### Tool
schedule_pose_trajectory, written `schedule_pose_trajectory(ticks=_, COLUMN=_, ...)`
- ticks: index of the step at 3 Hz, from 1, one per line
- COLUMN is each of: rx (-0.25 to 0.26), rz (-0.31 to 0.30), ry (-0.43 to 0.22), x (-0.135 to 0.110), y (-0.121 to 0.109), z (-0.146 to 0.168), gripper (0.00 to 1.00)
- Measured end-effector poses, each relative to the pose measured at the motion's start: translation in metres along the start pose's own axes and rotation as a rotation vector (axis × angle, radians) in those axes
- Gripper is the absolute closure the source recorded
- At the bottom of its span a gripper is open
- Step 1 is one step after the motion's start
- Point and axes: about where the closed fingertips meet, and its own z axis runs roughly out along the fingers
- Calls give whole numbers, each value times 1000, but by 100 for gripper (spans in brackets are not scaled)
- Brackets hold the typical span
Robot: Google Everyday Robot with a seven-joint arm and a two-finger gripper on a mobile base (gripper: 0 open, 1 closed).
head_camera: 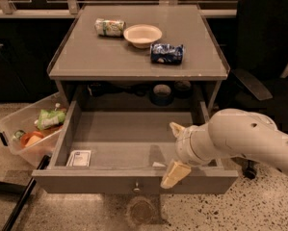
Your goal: Close top drawer
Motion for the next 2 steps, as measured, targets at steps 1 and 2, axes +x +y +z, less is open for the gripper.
schedule_pose_trajectory(ticks=1, rx=21, rz=18, ry=8, x=4, y=-1, z=2, gripper=0)
schedule_pose_trajectory(ticks=2, rx=60, rz=14, ry=8, x=7, y=-6, z=9, gripper=0)
